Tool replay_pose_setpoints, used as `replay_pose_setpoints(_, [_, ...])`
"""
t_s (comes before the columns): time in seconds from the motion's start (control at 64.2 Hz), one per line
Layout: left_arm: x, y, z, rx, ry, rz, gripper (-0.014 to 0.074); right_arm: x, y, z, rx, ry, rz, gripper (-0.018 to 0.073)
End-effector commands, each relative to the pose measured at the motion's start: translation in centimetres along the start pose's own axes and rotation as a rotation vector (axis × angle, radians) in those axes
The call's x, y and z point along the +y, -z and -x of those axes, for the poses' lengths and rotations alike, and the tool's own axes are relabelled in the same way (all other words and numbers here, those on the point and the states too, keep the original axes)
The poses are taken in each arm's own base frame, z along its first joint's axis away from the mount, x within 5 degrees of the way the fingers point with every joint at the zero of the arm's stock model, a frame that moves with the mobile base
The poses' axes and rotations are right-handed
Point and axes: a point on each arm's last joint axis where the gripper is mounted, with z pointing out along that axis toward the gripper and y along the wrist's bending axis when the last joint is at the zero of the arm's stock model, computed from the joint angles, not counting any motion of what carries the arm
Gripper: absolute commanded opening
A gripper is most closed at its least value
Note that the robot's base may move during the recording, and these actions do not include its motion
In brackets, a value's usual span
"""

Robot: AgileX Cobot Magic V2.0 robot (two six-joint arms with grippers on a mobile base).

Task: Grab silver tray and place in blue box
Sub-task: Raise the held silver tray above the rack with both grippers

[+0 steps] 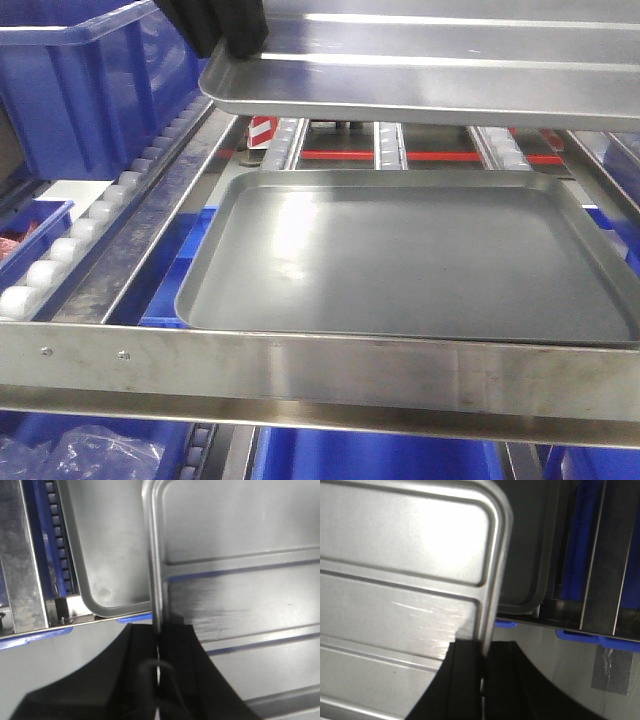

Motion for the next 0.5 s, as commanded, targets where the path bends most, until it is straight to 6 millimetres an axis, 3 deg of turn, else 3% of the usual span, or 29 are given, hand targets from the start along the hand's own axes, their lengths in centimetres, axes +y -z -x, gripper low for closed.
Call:
replay_pose_setpoints(0.0, [0.52, 2.26, 0.35, -0.064, -0.041, 0.006, -0.0098, -0.26, 1.3, 0.78, -0.095, 0.04, -0.018, 0.0057])
replay_pose_setpoints(0.483, [0.52, 2.26, 0.35, -0.064, -0.041, 0.006, -0.0106, -0.26, 1.3, 0.78, -0.095, 0.04, -0.018, 0.0057])
